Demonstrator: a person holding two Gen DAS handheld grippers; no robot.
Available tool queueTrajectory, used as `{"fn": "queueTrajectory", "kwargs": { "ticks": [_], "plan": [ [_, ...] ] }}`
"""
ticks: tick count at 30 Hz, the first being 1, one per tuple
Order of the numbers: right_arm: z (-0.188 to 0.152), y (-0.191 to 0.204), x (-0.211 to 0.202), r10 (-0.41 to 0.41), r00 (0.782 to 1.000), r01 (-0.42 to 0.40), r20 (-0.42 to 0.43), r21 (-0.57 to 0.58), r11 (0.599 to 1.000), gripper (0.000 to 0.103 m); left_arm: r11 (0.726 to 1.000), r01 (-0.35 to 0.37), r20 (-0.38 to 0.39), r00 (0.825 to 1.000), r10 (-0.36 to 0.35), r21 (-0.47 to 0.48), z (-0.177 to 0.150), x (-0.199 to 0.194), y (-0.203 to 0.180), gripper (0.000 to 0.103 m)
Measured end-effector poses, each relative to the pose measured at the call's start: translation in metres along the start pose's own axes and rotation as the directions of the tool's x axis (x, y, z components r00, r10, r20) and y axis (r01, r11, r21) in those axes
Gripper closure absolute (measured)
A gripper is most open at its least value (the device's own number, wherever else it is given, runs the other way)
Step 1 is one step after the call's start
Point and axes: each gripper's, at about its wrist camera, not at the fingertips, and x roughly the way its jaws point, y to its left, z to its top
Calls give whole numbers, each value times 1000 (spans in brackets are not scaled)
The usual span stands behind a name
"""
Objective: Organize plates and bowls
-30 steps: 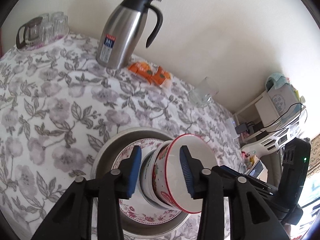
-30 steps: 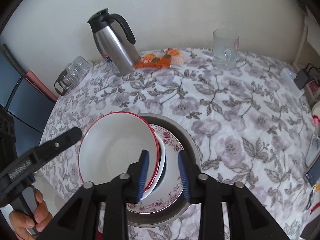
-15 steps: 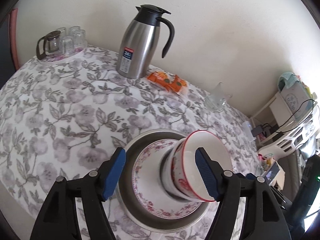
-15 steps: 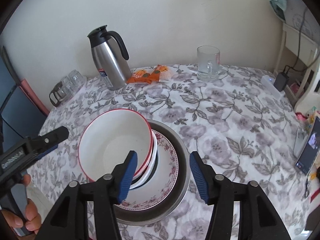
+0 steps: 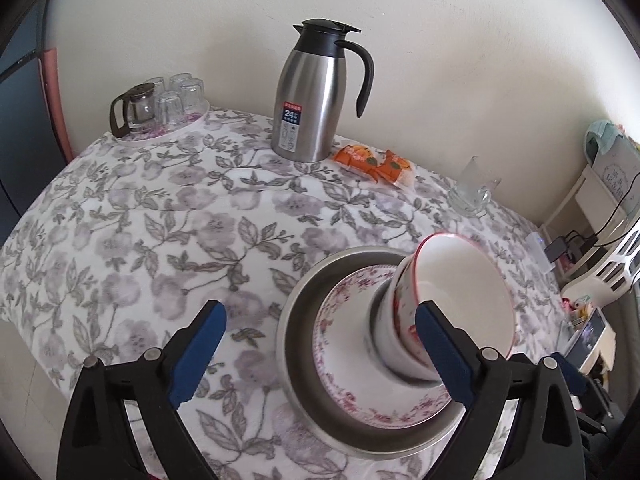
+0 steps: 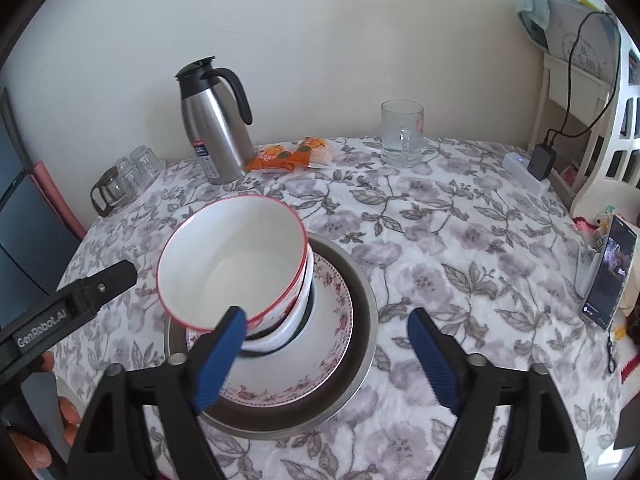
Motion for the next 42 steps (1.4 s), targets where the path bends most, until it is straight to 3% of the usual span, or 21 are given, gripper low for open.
{"fn": "queueTrajectory", "kwargs": {
  "ticks": [5,16,20,28,42],
  "plan": [
    [-13,-2,0,-9,1000,9,1,13,1000,0,999,-37,-3,999,37,30,-14,0,4,7],
    [-44,-7,1,-48,999,48,-13,18,999,0,995,-57,-31,998,60,80,-39,-3,6,7],
    [-54,-13,-2,-76,997,76,-17,25,997,0,985,-120,-35,991,125,121,-44,-4,0,7],
    [-67,-23,-9,-109,994,111,-29,47,993,0,965,-181,-68,978,197,190,-60,-8,-9,7],
    [-77,-36,-4,-137,987,143,-78,65,988,0,963,-167,-129,972,197,213,-70,-7,-14,7]
  ]
}}
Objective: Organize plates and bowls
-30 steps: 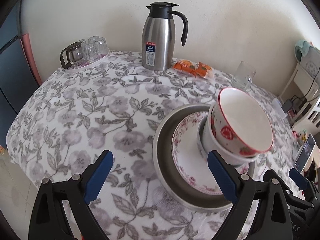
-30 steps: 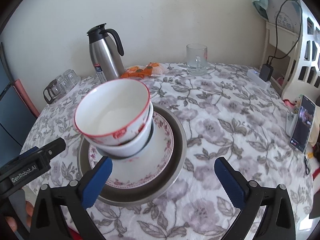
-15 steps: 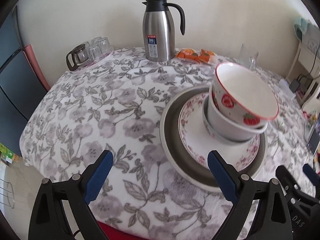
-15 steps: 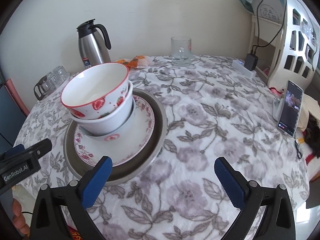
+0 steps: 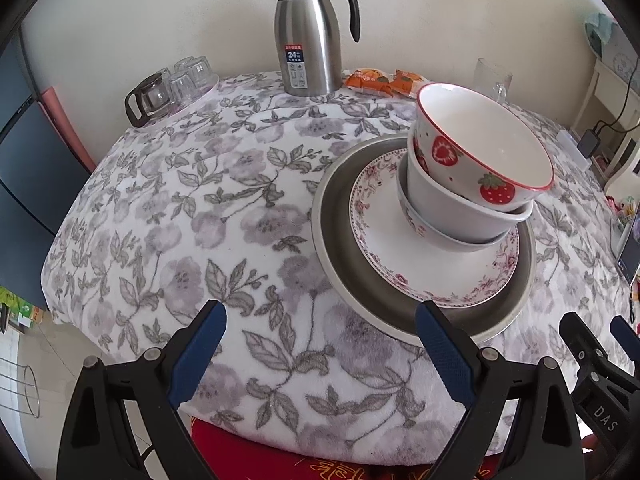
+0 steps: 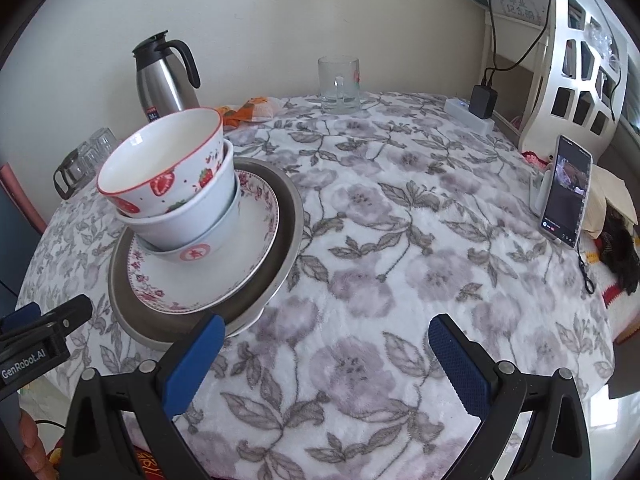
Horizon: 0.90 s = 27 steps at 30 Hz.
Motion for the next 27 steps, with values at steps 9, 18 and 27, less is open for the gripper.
{"fn": "queueTrajectory", "kwargs": {
  "ticks": [9,18,27],
  "plan": [
    [-2,-2,13,-10,999,10,-37,-12,1000,0,1000,-2,-54,999,2,11,0,16,-4,7],
    [-2,-3,15,-13,999,13,-45,-12,1000,0,1000,9,-86,996,-8,16,-2,20,-5,7],
    [-3,-3,15,-13,999,13,-45,-13,1000,0,1000,11,-100,995,-9,23,-2,21,-6,7]
  ]
}}
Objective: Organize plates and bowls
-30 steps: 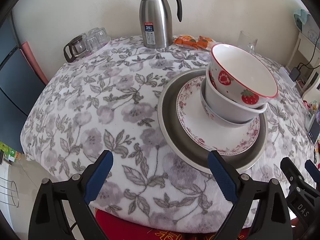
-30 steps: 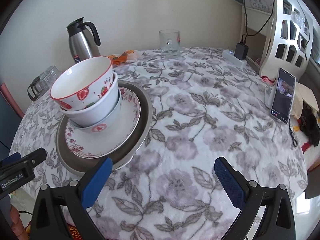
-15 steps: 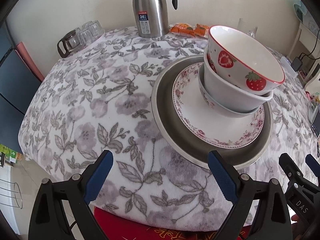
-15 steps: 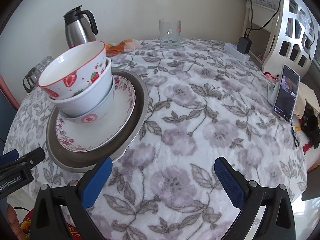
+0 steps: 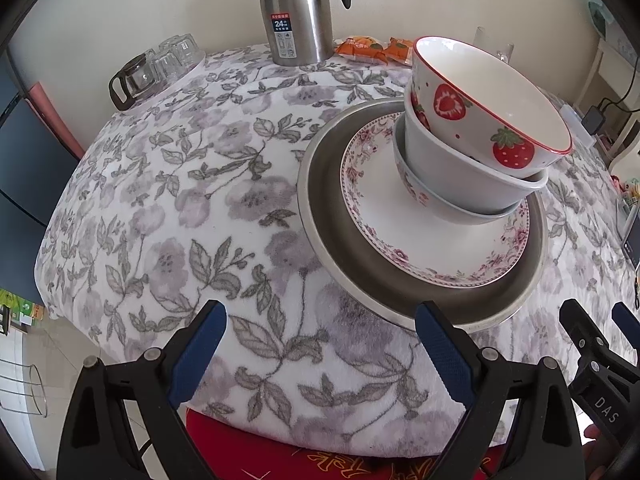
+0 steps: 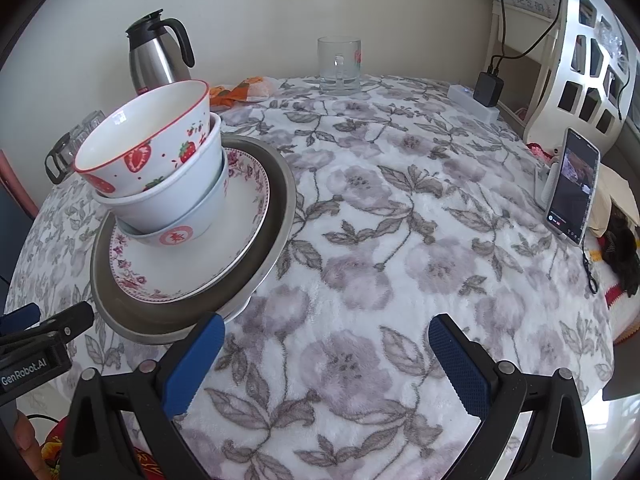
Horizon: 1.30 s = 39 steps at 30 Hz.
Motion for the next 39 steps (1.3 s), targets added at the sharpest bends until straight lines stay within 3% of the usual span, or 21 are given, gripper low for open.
{"fn": "queueTrajectory", "kwargs": {
  "ticks": [39],
  "plan": [
    [-1,1,2,4,1000,-5,-14,-11,1000,0,1000,3,-20,1000,-3,-7,1,4,3,7]
  ]
}}
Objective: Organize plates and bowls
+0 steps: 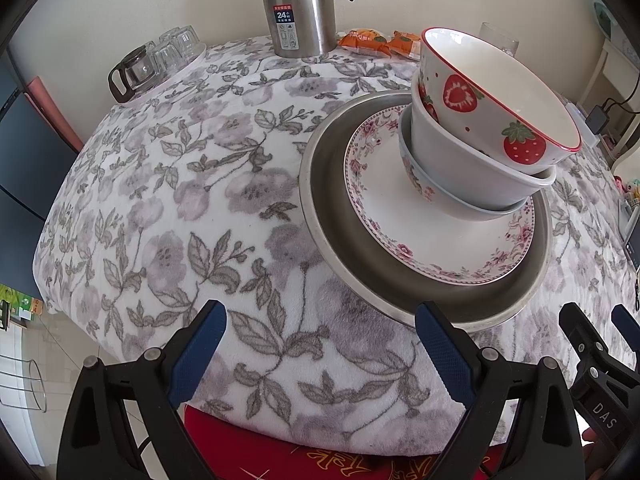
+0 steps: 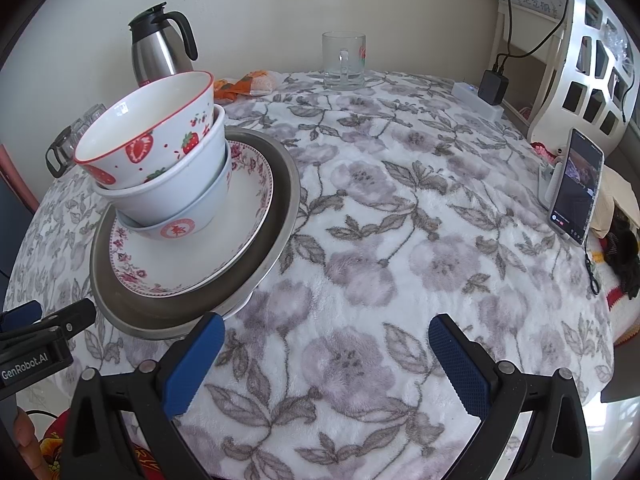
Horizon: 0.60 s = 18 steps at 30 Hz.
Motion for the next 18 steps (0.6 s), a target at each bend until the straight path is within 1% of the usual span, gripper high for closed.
{"fn": "queueTrajectory", "kwargs": {
  "ticks": [18],
  "plan": [
    [0,1,1,-1,1000,1,-2,-1,1000,0,1000,4,-4,1000,-4,-3,-2,2,1,7]
  ]
}}
